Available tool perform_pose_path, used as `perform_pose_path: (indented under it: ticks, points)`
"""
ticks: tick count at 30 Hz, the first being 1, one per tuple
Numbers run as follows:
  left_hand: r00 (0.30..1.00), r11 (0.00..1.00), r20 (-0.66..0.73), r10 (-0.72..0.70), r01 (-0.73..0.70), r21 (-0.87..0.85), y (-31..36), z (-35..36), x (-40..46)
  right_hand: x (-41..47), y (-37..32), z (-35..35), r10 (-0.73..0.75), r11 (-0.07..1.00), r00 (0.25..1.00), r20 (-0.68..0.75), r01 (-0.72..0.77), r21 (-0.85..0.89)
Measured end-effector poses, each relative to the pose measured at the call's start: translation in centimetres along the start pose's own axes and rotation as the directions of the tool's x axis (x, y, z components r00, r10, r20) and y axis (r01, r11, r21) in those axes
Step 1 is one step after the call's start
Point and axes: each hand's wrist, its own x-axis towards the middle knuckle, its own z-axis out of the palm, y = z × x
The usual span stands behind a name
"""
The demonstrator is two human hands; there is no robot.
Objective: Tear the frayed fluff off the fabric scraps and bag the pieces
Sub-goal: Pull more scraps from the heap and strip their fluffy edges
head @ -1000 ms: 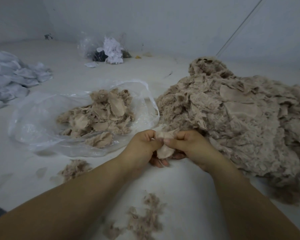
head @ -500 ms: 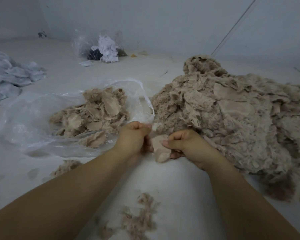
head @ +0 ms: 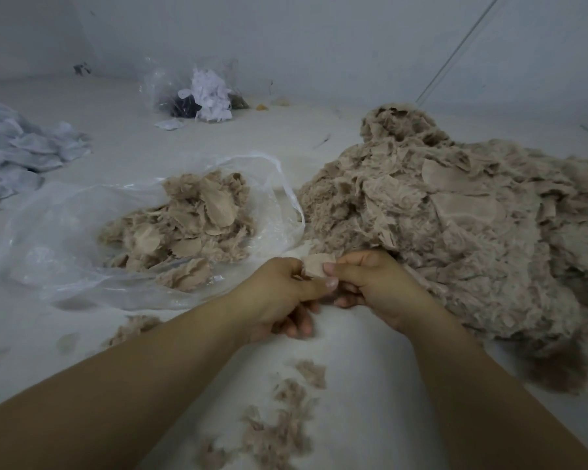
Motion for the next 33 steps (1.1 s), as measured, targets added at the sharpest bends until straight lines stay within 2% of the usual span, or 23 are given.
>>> perform_pose_path:
  ticks: [2, 5, 9, 15, 17, 19, 21, 24, 27, 31, 33]
  points:
    - [0.998, 0.997, -0.059, 0.014, -0.018, -0.071, -0.2, 0.0, 0.1, 0.0, 0.0, 0.0, -0.004, 1.0, 1.0, 0.007, 0.004, 0.008]
    - [0.999, 0.998, 0.009, 0.038, -0.037, -0.045, -0.3, -0.1, -0.1, -0.1, -0.2, 0.1, 0.012, 1.0, 1.0, 0.009, -0.012, 0.012]
    - [0.997, 0.997, 0.016, 0.071, -0.071, -0.032, -0.9, -0.3, -0.2, 0.1, -0.4, 0.2, 0.056, 0.996, 0.996, -0.071, -0.05, 0.079]
    - [0.993, 0.985, 0.035, 0.116, -0.111, -0.13, -1.4, -1.0, -0.4, 0.3, -0.3, 0.4, 0.047, 0.989, 0.982, -0.181, -0.02, 0.148]
    - [0.992, 0.983, 0.043, 0.12, -0.112, -0.149, -1.5, -1.0, -0.5, 0.2, -0.2, 0.2, 0.027, 0.994, 0.995, -0.1, -0.016, 0.108]
    - [0.993, 0.981, 0.019, 0.117, -0.113, -0.155, -1.3, -1.0, -0.4, 0.0, -0.1, 0.3, 0.009, 0.995, 0.999, 0.037, -0.005, -0.097]
    - [0.992, 0.981, -0.041, 0.12, -0.125, -0.15, -1.1, -1.0, -0.1, -0.1, 0.1, 0.3, 0.009, 0.973, 0.996, 0.094, 0.013, -0.23]
    - [0.985, 0.971, -0.118, 0.128, -0.149, -0.185, -0.9, -1.1, 0.4, 0.1, 0.0, -0.2, 0.014, 0.992, 0.999, 0.033, -0.01, -0.124]
    - [0.985, 0.974, -0.097, 0.14, -0.155, -0.166, -1.1, -1.0, 0.5, 0.3, -0.2, -0.5, 0.024, 1.0, 1.0, -0.002, -0.024, 0.014]
    - [0.981, 0.979, -0.069, 0.181, -0.187, -0.079, -1.5, -0.3, 0.4, 0.2, 0.1, 0.3, -0.023, 0.987, 0.999, 0.044, 0.03, -0.159]
    - [0.977, 0.977, -0.088, 0.193, -0.2, -0.073, -1.5, -0.3, 0.3, 0.2, 0.1, 0.2, -0.018, 0.991, 1.0, 0.015, 0.02, -0.133]
